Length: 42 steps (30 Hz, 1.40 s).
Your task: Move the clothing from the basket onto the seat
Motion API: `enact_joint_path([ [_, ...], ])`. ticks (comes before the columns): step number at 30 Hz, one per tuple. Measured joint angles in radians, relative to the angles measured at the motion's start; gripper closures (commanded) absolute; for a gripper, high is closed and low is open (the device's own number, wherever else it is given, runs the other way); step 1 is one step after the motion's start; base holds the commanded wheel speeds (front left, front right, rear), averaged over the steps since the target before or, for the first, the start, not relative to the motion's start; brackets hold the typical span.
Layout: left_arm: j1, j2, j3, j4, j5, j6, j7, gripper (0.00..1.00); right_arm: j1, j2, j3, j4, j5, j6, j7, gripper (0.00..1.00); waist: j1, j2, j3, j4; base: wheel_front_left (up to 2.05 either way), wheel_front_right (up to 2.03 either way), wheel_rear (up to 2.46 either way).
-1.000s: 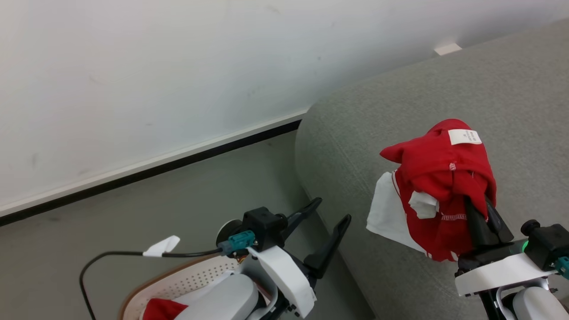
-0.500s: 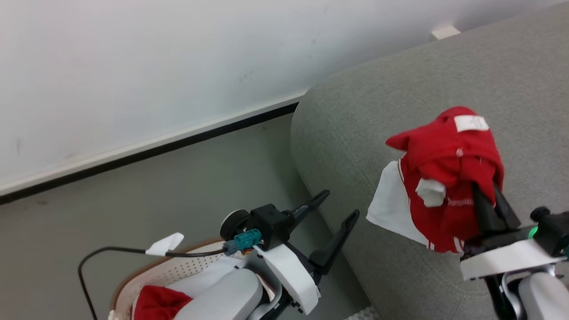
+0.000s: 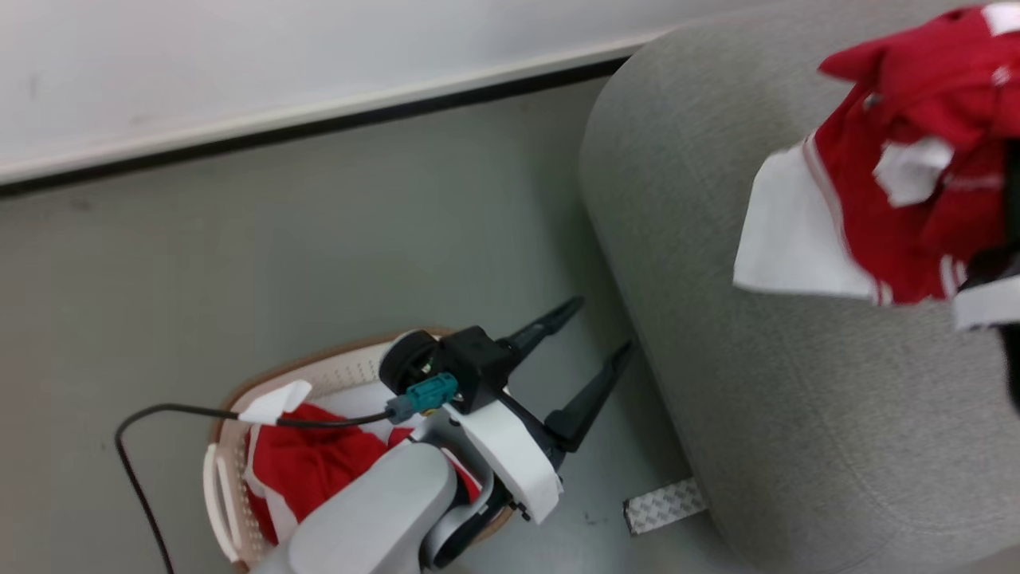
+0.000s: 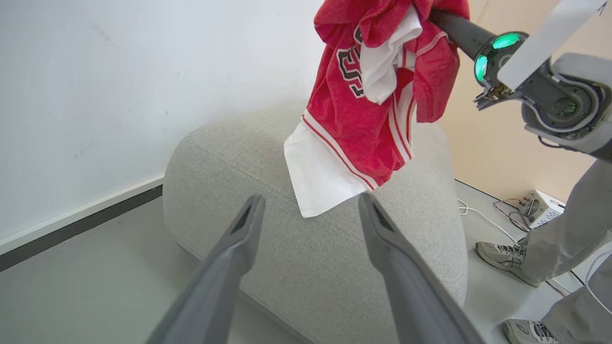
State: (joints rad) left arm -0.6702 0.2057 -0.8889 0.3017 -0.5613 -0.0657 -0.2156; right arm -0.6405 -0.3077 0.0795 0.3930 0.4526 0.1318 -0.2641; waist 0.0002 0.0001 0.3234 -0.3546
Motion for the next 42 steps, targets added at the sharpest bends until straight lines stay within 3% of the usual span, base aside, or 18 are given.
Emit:
enact_joint_path([
  [6,-0.011,0.026,0.015,-0.032,0.0,0.014,0.007,0.0,-0.149,-0.09,-0.014,0.077,0.041,0.0,0.001,1.0,0.0001,0.0,0.101,0.042,0.0,0.0,0.0],
  [13,-0.036,0.04,0.034,-0.067,0.001,0.03,0.007,0.0,-0.338,-0.21,-0.009,0.293,-0.004,0.0,0.05,1.0,0.0001,0.0,0.225,0.11,0.0,0.0,0.0],
  [20,-0.041,0.063,0.043,-0.072,0.001,0.036,0.008,0.0,-0.463,-0.266,0.037,0.532,-0.063,0.0,0.189,1.0,0.0001,-0.0001,0.323,0.161,0.0,0.0,0.0],
  [21,-0.042,0.063,0.043,-0.072,0.001,0.036,0.006,0.0,-0.475,-0.275,0.041,0.571,-0.078,0.0,0.227,0.89,0.0001,-0.0002,0.333,0.168,0.0,0.0,0.0],
  [22,-0.042,0.063,0.044,-0.072,0.001,0.036,0.004,0.0,-0.483,-0.279,0.049,0.606,-0.082,0.0,0.27,0.86,0.0001,-0.0001,0.341,0.175,0.0,0.0,0.0],
  [24,-0.044,0.062,0.046,-0.071,0.001,0.037,0.001,0.0,-0.492,-0.276,0.066,0.64,-0.081,0.0,0.307,0.95,0.0,-0.0001,0.351,0.186,0.0,0.0,0.0],
  [26,-0.044,0.062,0.048,-0.064,0.001,0.037,-0.005,0.0,-0.509,-0.271,0.077,0.667,-0.081,0.0,0.342,0.96,0.0001,-0.0001,0.353,0.191,0.0,0.0,0.0],
  [28,-0.044,0.062,0.05,-0.059,-0.001,0.037,-0.007,0.0,-0.512,-0.267,0.085,0.682,-0.078,0.0,0.356,0.83,0.0,-0.0001,0.348,0.189,0.0,0.0,0.0],
  [30,-0.043,0.062,0.052,-0.051,-0.003,0.037,-0.008,0.0,-0.515,-0.269,0.1,0.69,-0.076,0.0,0.357,0.54,0.0,-0.0001,0.341,0.185,0.0,0.0,0.0],
  [31,-0.043,0.062,0.053,-0.048,-0.004,0.037,-0.012,0.0,-0.517,-0.269,0.108,0.691,-0.076,0.0,0.351,0.0,0.0,-0.0001,0.336,0.184,0.0,0.0,0.0],
  [42,0.0,0.038,0.071,0.025,-0.031,0.034,-0.035,0.0,-0.466,-0.239,0.191,0.713,0.004,0.0,0.364,0.0,-0.0002,0.0,0.212,0.166,0.0,0.0,0.0],
])
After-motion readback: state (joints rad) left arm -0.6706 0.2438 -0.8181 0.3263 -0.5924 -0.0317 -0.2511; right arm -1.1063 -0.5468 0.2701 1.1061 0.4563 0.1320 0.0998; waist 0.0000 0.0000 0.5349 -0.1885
